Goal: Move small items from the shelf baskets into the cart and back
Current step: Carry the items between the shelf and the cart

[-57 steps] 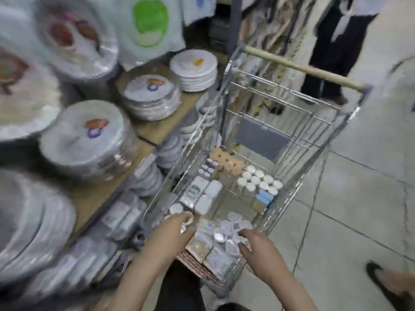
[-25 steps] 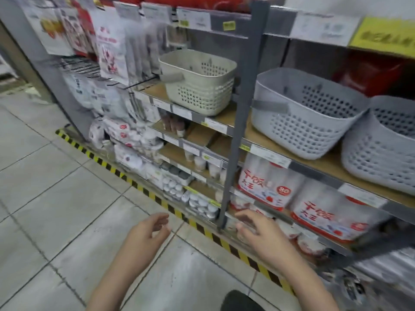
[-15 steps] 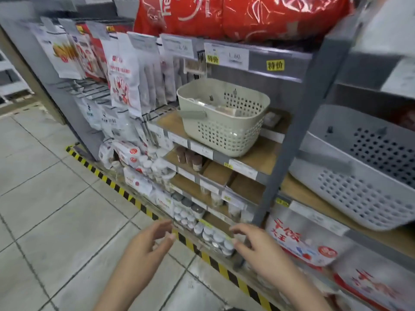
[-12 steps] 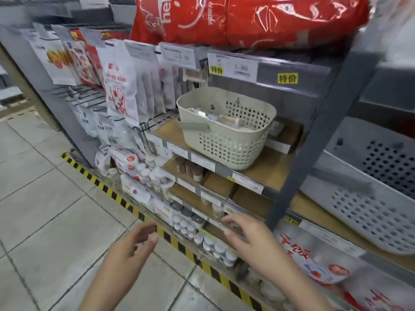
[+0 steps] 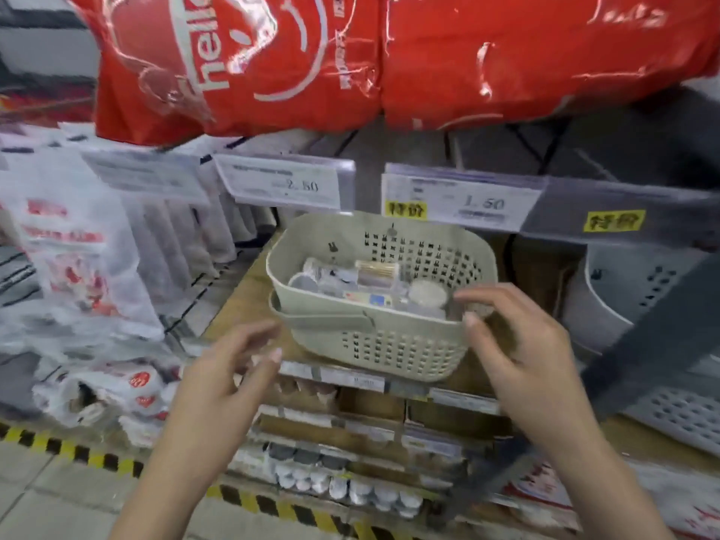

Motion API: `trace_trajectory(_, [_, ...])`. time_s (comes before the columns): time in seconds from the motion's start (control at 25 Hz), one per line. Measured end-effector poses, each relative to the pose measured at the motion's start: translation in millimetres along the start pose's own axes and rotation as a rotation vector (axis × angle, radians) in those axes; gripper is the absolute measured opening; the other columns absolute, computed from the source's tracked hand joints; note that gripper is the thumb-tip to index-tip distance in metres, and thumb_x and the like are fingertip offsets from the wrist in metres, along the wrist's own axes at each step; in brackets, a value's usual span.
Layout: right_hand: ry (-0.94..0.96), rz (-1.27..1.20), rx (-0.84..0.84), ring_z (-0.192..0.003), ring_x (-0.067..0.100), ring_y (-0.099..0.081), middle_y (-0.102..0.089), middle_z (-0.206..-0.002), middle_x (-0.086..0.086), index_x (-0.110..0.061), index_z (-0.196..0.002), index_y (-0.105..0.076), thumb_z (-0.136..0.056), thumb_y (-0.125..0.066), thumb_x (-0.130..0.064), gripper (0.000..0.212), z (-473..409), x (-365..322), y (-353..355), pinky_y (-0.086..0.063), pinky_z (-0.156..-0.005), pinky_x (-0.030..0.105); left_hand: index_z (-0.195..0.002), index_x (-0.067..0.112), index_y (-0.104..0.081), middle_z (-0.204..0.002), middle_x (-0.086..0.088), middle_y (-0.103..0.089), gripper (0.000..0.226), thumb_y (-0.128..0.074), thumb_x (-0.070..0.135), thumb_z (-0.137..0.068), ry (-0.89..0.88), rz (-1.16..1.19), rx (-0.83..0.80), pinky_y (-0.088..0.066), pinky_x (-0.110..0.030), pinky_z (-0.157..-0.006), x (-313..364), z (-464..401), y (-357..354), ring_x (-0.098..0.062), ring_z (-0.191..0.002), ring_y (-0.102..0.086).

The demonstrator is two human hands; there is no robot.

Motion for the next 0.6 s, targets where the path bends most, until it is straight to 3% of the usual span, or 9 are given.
trace_trajectory(0.12, [-0.097, 0.115, -0.051, -0.098, 0.0, -0.052, -0.055, -0.104, -0.015, -0.021, -0.111, -0.062, -0.094, -0.054, -0.018, 0.019, -27, -1, -20, -0.035, -0.079, 0.003, -0.104, 0.042, -0.059, -0.106, 0.028, -0.062, 0.027, -0.049, 0.045, -0.08, -0.162, 0.043, -0.038, -0.044, -0.015, -0.082, 8, -50, 17, 0.014, -0.101, -0.055])
trace_trajectory(0.28, [-0.293, 0.377, -0.293, -0.108, 0.018, -0.056, -0.058, -0.121, -0.004, -0.024, -0.125, -0.055, -0.094, -0.05, -0.035, 0.033, -50, 10, -44, -0.043, -0.087, 0.029, -0.109, 0.031, -0.059, -0.104, 0.022, -0.063, 0.02, -0.058, 0.024, -0.09, -0.331, -0.02, -0.147, -0.047, -0.015, -0.086, 15, -111, 2, 0.006, -0.099, -0.058])
trace_trajectory(0.4, [-0.387, 0.31, -0.449, -0.108, 0.017, -0.057, -0.059, -0.127, 0.002, -0.021, -0.126, -0.055, -0.091, -0.058, -0.033, 0.038, -76, 18, -55, -0.047, -0.088, 0.031, -0.103, 0.027, -0.058, -0.096, 0.02, -0.061, 0.017, -0.062, 0.017, -0.089, -0.39, -0.153, -0.242, -0.047, -0.024, -0.088, 20, -146, -26, 0.002, -0.093, -0.058])
trace_trajectory(0.48, [-0.4, 0.258, -0.594, -0.106, 0.013, -0.055, -0.057, -0.127, 0.001, -0.019, -0.128, -0.054, -0.089, -0.063, -0.03, 0.041, -91, 26, -64, -0.045, -0.086, 0.027, -0.106, 0.025, -0.058, -0.101, 0.014, -0.061, 0.021, -0.065, 0.019, -0.087, -0.359, -0.167, -0.38, -0.048, -0.029, -0.089, 23, -160, -48, -0.003, -0.097, -0.058])
trace_trajectory(0.6, [-0.402, 0.273, -0.693, -0.102, 0.013, -0.056, -0.06, -0.121, 0.001, -0.018, -0.126, -0.055, -0.084, -0.068, -0.03, 0.045, -94, 37, -73, -0.047, -0.087, 0.029, -0.116, 0.022, -0.059, -0.112, 0.007, -0.062, 0.039, -0.072, 0.03, -0.081, -0.341, -0.369, -0.702, -0.049, -0.031, -0.092, 20, -167, -75, -0.01, -0.103, -0.058])
Point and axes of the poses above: each hand's wrist, its own z-axis away from the middle knuckle, its own y-axis out of the back of the hand, x = y × z, the point moved 2 cm from there along -z, towards the middle knuckle
